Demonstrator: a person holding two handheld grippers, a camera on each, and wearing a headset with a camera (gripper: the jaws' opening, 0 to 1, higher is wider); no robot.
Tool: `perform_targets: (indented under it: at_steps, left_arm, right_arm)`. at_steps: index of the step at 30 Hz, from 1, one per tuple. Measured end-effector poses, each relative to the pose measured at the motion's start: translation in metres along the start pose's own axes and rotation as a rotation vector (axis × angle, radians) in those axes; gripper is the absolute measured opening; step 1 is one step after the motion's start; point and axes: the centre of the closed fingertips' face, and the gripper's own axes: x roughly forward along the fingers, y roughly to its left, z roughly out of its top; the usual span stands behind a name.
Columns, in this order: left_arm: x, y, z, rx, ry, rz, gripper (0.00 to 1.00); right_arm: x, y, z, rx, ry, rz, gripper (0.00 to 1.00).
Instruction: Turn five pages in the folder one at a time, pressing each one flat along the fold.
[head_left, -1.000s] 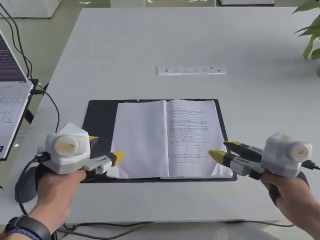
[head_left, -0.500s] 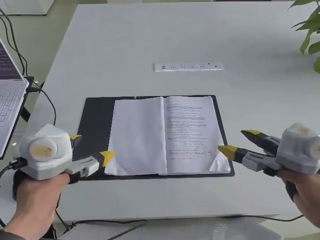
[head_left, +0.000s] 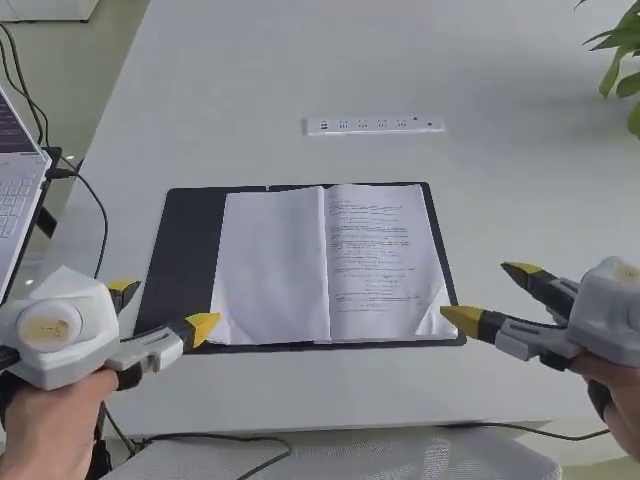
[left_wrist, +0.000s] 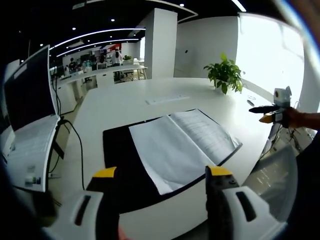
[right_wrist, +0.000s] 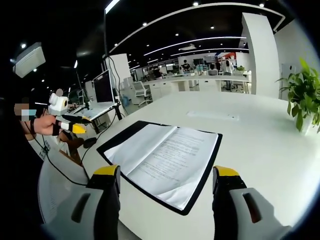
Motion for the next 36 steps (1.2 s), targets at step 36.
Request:
perform_targets:
  at_steps: [36]
  left_arm:
    - [0.070,-0.103,0.053,0.194,0.001,-0.248,0.67]
  right_arm:
    - [-0.019,-0.010,-0.009,0.039,-0.005,-0.042,0.77]
